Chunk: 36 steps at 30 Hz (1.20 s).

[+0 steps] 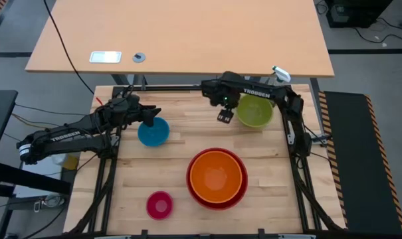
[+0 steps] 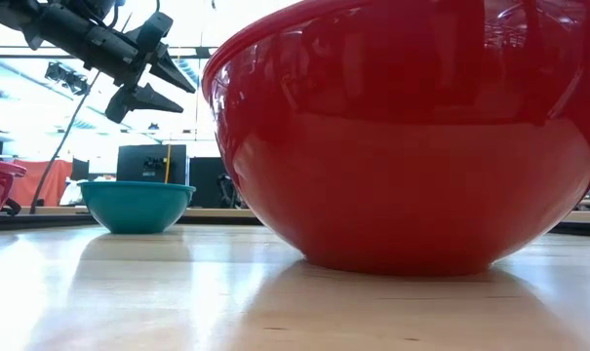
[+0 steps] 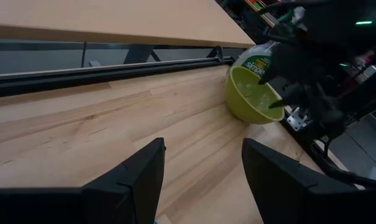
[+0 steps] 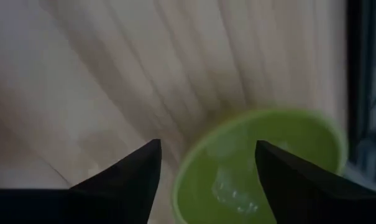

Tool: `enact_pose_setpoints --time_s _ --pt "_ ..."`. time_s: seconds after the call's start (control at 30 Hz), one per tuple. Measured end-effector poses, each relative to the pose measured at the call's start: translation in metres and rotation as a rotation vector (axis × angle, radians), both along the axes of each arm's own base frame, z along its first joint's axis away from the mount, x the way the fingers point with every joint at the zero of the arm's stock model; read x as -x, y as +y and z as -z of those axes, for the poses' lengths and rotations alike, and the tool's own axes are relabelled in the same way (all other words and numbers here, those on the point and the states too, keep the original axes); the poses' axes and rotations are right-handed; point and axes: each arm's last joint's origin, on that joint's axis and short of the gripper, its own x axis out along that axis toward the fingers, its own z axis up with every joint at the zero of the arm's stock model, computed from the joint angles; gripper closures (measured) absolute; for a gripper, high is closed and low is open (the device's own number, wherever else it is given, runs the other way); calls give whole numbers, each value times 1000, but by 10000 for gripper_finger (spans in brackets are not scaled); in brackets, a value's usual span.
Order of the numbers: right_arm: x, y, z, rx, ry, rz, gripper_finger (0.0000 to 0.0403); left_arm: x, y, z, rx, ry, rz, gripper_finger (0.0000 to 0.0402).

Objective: Nest bowls inside each other
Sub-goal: Stack the green bowl on top of the orange bowl

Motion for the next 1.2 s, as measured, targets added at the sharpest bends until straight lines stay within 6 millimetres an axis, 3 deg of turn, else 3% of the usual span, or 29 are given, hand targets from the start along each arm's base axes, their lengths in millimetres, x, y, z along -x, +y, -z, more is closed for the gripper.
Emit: enact_pose_setpoints --time_s 0.17,0.27,0.43,0.8,1.0,1.2 --pt "25 -10 23 -40 77 81 154 0 0 1 -2 13 3 185" --pt "38 -6 18 -5 25 115 164 0 -1 2 6 21 16 185" --pt "69 8 -7 89 -200 249 174 0 -1 2 10 19 26 185" --pt "163 47 1 257 -390 735 177 0 -1 2 9 19 26 185" --pt "207 62 14 301 -400 913 177 0 -1 2 9 18 25 185" --pt "225 63 37 398 -404 1034 177 0 -1 2 8 17 23 185"
